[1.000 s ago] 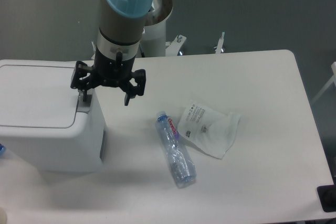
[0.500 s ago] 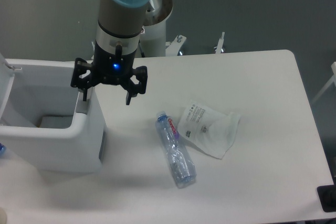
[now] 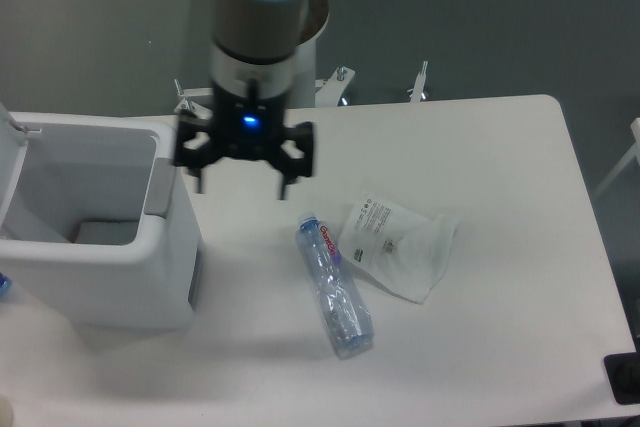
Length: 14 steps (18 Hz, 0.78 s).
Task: Open the trash can
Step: 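Raise the gripper away from the open trash can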
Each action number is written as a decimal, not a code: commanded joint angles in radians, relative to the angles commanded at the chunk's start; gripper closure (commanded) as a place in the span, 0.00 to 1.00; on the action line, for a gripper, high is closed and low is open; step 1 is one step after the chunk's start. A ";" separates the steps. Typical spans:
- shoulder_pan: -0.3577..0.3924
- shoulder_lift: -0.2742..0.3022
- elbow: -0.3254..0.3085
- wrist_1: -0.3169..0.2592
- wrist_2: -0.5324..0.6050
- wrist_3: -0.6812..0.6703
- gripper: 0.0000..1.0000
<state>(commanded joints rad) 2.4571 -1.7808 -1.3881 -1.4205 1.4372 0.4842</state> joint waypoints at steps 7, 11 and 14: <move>0.169 -0.081 0.011 0.005 0.087 0.413 0.00; 0.221 -0.133 0.009 0.102 0.127 0.589 0.00; 0.281 -0.181 0.020 0.190 0.127 0.625 0.00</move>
